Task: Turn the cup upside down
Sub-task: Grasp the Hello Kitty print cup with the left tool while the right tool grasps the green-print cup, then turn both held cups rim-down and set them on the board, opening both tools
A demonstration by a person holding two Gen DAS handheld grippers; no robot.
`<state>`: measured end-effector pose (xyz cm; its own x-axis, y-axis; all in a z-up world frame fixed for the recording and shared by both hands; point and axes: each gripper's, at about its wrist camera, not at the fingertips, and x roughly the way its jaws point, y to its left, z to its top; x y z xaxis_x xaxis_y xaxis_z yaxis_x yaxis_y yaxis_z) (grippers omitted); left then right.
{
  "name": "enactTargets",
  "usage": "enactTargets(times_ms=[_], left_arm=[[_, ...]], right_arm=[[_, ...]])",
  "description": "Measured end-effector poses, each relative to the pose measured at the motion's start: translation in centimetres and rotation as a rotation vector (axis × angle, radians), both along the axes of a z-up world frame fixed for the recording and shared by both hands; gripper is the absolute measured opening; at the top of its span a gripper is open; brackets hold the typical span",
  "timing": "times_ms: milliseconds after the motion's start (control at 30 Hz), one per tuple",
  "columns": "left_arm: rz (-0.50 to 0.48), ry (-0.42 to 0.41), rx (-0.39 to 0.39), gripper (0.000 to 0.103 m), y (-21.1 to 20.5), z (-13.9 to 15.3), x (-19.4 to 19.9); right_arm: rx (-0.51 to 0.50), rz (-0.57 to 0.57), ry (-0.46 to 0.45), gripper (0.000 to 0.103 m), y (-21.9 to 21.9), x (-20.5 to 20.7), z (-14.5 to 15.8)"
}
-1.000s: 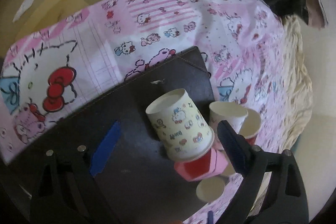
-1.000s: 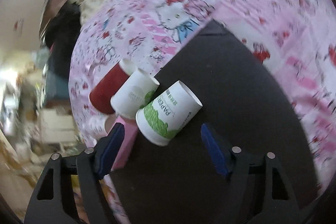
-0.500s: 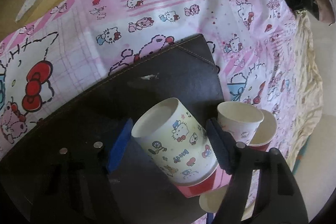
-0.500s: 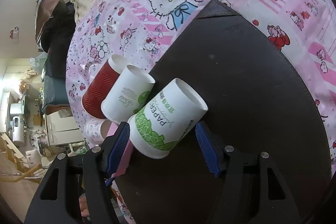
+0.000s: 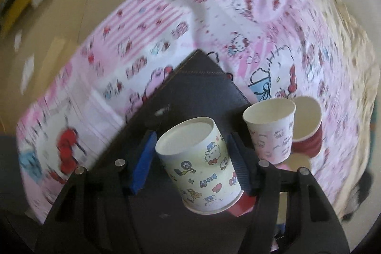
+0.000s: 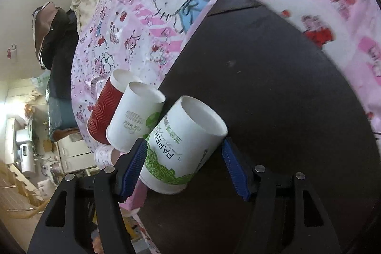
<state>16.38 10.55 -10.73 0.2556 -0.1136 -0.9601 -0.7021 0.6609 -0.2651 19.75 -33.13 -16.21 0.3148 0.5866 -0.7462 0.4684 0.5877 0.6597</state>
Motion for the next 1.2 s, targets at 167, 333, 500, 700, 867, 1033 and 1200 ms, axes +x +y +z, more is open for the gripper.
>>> enactTargets(times_ms=[167,333,500,700,867,1033,1200], left_arm=[[-0.131,-0.032,0.121,0.057,-0.7,1.5,0.3],[-0.260,-0.112,0.271,0.057,-2.1,2.2,0.4],[-0.308,-0.159,0.351,0.057,-2.5,2.0,-0.3],[-0.342,-0.219,0.367,0.057,-3.1,2.3,-0.8],[-0.449,-0.294,0.509,0.057,-5.2,3.2,-1.4],[-0.530,-0.392,0.632,0.058,-7.1,3.5,-2.1],[-0.522,-0.404,0.612,0.058,-7.2,2.4,-2.4]], right_arm=[[0.013,-0.014,-0.011,0.066,0.9,0.4,-0.2],[0.086,-0.010,-0.004,0.067,0.7,1.2,-1.4],[0.069,0.022,-0.045,0.064,1.0,1.3,-1.1],[0.012,0.084,-0.112,0.059,1.7,0.9,0.4],[-0.109,0.183,-0.209,0.058,3.1,-0.4,3.0],[-0.267,0.282,-0.333,0.058,5.0,-1.9,5.6],[-0.454,0.420,-0.473,0.058,7.9,-4.3,7.5]])
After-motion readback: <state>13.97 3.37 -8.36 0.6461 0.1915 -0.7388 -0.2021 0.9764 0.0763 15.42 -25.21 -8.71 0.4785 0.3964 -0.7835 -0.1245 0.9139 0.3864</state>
